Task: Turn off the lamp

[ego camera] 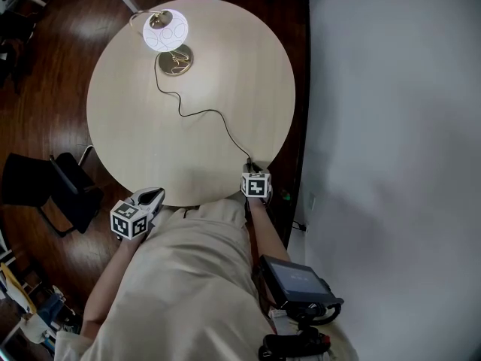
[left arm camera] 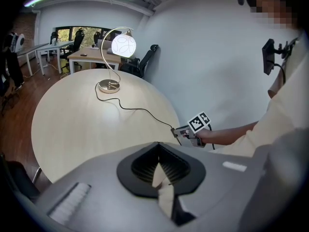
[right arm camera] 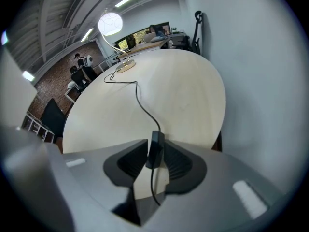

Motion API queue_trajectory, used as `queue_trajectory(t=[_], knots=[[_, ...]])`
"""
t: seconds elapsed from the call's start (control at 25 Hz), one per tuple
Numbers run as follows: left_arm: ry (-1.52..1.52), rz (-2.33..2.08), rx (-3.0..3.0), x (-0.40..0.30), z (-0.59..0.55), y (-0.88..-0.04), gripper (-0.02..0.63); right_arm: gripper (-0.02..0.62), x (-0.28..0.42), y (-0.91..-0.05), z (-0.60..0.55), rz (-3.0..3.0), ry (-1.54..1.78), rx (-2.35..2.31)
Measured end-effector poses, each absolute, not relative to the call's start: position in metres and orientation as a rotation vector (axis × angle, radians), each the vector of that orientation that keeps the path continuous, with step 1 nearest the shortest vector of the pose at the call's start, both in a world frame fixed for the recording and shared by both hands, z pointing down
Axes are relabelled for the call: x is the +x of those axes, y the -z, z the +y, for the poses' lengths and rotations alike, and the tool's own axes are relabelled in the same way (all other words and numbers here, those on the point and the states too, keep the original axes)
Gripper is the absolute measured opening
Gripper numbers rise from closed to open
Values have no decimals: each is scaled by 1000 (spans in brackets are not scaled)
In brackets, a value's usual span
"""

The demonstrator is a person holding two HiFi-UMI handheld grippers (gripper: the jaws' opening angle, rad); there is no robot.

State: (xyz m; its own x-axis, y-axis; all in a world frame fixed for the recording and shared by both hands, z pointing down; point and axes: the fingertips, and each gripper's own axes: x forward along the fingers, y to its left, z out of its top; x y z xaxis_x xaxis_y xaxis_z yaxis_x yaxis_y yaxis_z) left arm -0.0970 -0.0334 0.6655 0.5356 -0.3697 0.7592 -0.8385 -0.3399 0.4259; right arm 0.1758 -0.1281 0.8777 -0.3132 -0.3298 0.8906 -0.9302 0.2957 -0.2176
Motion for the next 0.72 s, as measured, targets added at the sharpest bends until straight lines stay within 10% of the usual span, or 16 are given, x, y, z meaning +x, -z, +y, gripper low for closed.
queue_trajectory(t=[0.72], knots=[[-692,-1011,1901,-91,-20,-669,3,102,168,-879,-134,-1775,-927,1101]])
